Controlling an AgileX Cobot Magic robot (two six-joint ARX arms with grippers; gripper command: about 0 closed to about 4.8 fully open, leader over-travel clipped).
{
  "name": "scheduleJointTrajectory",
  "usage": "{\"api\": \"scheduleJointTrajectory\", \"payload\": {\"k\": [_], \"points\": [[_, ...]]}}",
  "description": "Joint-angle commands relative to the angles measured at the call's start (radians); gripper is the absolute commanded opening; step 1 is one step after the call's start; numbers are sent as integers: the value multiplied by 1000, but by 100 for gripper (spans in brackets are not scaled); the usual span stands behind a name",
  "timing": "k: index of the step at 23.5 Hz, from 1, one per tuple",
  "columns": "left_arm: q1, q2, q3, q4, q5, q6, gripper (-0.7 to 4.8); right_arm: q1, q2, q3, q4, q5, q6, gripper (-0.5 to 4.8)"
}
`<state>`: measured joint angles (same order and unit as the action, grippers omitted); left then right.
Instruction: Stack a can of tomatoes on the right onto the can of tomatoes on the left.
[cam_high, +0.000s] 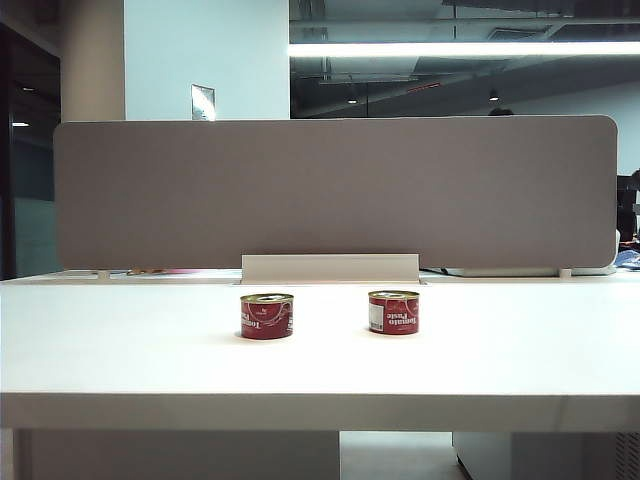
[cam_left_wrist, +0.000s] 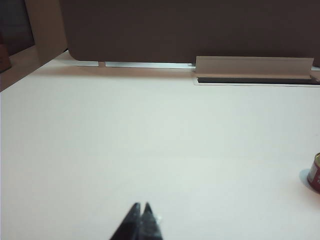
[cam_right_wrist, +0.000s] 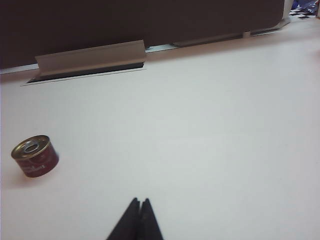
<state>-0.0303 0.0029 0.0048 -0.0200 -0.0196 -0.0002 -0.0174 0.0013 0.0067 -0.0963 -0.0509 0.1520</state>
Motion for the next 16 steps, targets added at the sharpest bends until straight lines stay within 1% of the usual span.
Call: {"api": "scheduleJointTrajectory", "payload": {"k": [1, 5, 9, 13, 16], "points": [[1, 1, 3, 7, 17, 0, -6, 3, -2, -6, 20, -60, 6, -2], [1, 1, 3, 7, 55, 0, -6, 5, -2, 3, 24, -82, 13, -2], [1, 1, 3, 7, 86, 0, -6, 17, 4, 37, 24, -82, 61, -2], [1, 1, 3, 7, 88, 0, -6, 50, 31, 86, 22, -79, 61, -2], [1, 1, 3, 7, 88, 0, -6, 81, 95, 141, 23, -78, 57, -2]]}}
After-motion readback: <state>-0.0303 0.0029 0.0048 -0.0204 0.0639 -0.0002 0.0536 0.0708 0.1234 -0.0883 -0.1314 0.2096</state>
